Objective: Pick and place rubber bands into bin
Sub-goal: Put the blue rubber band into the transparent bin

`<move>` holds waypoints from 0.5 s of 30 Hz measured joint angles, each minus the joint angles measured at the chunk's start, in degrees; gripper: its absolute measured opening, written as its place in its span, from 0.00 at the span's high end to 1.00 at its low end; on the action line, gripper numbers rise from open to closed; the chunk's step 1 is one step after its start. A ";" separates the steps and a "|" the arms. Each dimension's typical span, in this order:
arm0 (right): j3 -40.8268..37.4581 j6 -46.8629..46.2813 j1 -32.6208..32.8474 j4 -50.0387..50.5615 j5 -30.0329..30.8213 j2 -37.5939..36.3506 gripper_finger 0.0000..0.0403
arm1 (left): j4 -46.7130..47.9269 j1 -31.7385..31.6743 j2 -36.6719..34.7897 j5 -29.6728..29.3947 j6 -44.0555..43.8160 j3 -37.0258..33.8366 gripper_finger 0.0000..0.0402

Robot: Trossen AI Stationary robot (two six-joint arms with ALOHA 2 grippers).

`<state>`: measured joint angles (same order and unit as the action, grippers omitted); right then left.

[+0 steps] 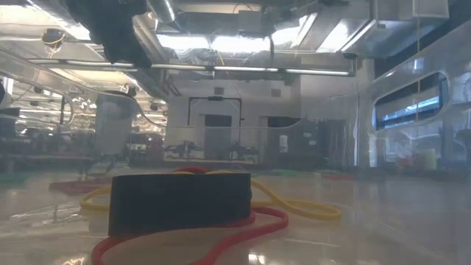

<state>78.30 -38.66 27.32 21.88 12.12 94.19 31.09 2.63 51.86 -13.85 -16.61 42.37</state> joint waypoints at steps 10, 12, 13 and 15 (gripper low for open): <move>3.26 1.18 -0.10 -0.35 -0.20 2.88 1.00 | 0.00 0.00 -0.02 1.12 -1.48 0.00 1.00; 6.36 -0.15 -0.08 0.58 -0.22 5.68 1.00 | 0.00 0.00 0.02 1.55 -1.68 0.00 1.00; 8.20 -0.62 0.06 1.63 -0.19 7.25 1.00 | -0.05 0.00 0.02 1.62 -1.68 0.00 1.00; 12.81 -1.45 0.57 4.86 -0.18 11.15 1.00 | -0.01 0.00 0.02 1.95 -1.68 0.00 1.00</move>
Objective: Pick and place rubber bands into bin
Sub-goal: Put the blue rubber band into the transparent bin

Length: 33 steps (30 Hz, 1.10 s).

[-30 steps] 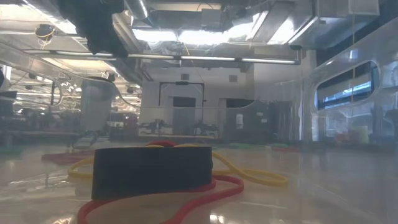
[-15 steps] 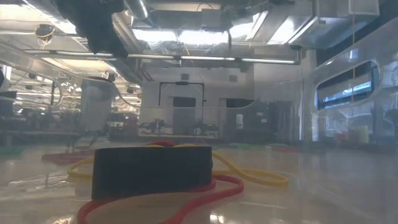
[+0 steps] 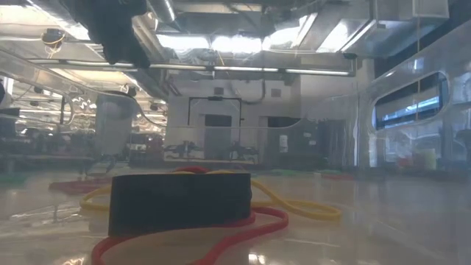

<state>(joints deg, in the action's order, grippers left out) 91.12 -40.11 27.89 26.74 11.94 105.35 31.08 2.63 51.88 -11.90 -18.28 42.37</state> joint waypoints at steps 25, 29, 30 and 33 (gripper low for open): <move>25.92 -13.75 1.29 29.30 -7.06 26.90 0.92 | 0.43 7.78 0.00 5.59 -9.70 0.00 1.00; 25.92 -13.87 1.32 29.20 -7.17 26.85 0.81 | 0.43 9.12 0.00 5.50 -9.70 0.00 1.00; 25.92 -13.87 1.32 29.22 -7.19 26.88 0.78 | 0.43 9.39 0.00 5.35 -9.70 0.00 1.00; 25.92 -13.55 1.32 29.23 -7.56 26.88 0.70 | 0.43 10.08 0.00 4.18 -9.70 0.00 1.00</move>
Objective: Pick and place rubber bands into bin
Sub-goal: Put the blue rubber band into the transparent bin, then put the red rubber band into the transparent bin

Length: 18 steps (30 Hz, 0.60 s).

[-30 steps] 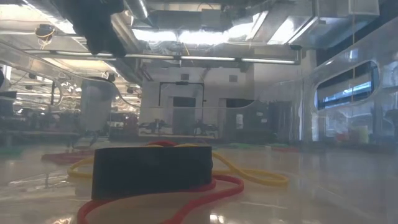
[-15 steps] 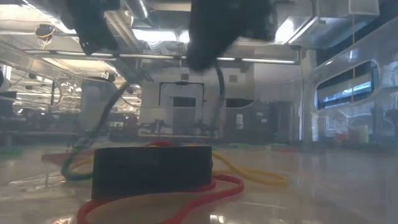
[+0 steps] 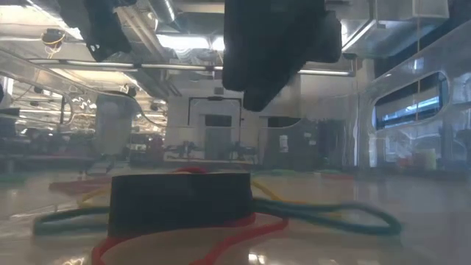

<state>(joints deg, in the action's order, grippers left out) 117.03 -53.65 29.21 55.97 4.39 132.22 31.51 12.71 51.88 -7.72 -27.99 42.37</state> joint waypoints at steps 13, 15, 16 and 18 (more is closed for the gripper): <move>-0.67 12.62 3.57 7.91 11.80 -12.67 0.87 | -0.17 0.76 0.02 -1.63 0.14 0.00 1.00; -3.65 12.34 4.45 9.45 15.89 -15.43 0.96 | -0.16 0.72 0.03 -1.55 0.17 0.00 0.99; -6.03 12.03 4.71 9.28 16.74 -16.96 0.98 | -0.09 0.71 0.15 -1.47 0.19 0.01 0.98; -13.01 10.35 4.89 7.03 16.92 -20.91 0.98 | 0.02 0.69 0.25 -1.38 0.17 0.00 0.96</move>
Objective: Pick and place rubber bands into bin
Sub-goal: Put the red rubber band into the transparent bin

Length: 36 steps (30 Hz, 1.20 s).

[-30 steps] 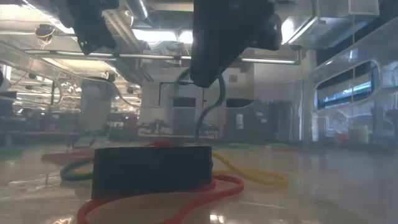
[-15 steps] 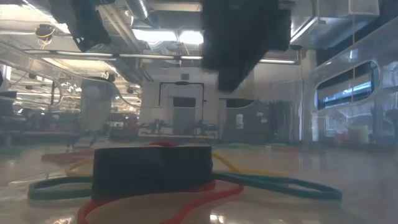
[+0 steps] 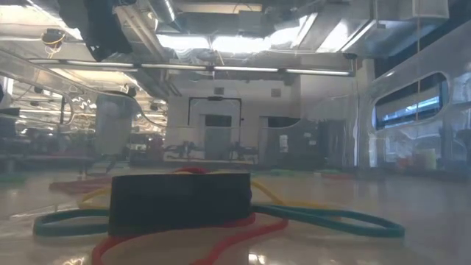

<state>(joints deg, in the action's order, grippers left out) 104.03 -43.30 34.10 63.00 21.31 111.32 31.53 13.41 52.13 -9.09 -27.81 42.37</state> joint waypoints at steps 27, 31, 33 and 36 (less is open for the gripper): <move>-72.03 -20.48 -0.14 -37.72 -1.54 -48.59 0.99 | 12.51 -2.77 27.22 0.39 0.08 10.39 0.66; -75.17 -19.19 -0.14 -37.52 -1.56 -52.53 0.99 | 12.11 -2.45 31.81 3.32 -6.45 10.78 0.67; -77.29 -17.81 -0.12 -37.54 -2.10 -55.64 0.99 | 12.08 -2.19 33.96 4.53 -9.55 10.77 0.68; -79.98 -15.40 -0.12 -37.80 -3.71 -60.83 0.99 | 11.93 -1.50 37.36 4.58 -10.65 10.73 0.68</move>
<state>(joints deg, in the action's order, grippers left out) 24.05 -58.70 33.98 25.21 17.60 50.49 43.47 11.91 89.48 -4.51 -38.46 53.10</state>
